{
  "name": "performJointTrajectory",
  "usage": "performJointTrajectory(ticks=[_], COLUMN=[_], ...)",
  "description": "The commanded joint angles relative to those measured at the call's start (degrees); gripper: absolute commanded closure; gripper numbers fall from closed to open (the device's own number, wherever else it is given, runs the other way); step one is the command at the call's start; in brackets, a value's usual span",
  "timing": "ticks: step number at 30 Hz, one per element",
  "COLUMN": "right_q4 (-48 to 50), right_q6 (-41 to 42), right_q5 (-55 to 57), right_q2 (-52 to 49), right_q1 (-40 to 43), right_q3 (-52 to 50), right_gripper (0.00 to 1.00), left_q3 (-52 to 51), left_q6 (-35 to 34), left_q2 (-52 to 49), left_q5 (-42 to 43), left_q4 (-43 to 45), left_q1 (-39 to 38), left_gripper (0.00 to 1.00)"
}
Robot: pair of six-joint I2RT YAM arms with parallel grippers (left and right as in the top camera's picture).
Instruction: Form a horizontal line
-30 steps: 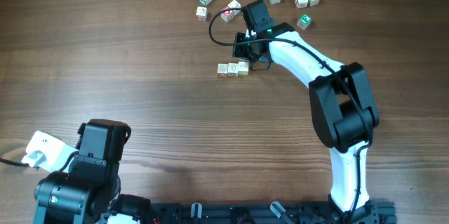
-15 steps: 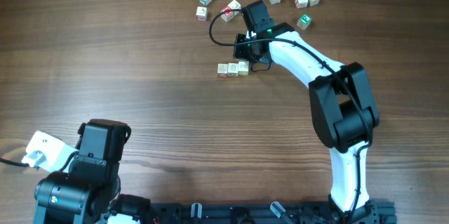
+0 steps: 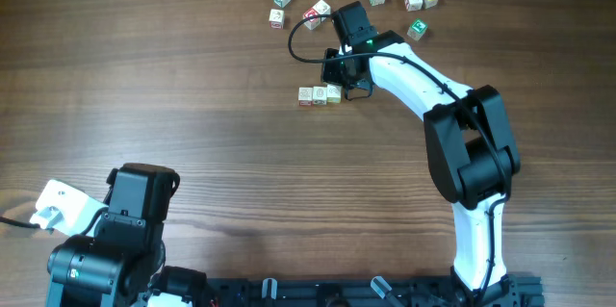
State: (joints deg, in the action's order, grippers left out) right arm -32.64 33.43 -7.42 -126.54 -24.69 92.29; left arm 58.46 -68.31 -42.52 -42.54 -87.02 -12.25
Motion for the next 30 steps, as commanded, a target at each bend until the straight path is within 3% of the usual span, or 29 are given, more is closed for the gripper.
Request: performJointTrajectory(ticks=[1,30], right_q4=[-0.13,-0.26], right_q6=[1.11,1.22], right_q5=[0.98,0.28], right_q2=[0.0,0.02], right_q1=[0.0,0.02], right_q3=[1.07,1.07], right_gripper=[0.95,0.95], left_q3=[-0.11,-0.11], left_q6=[-1.16,-1.16], left_q2=[0.2,0.2], left_q5=[-0.33,-0.33], left_q4=[-0.04,-0.04], left_q1=[0.48,0.48], left_gripper=[0.0,0.0])
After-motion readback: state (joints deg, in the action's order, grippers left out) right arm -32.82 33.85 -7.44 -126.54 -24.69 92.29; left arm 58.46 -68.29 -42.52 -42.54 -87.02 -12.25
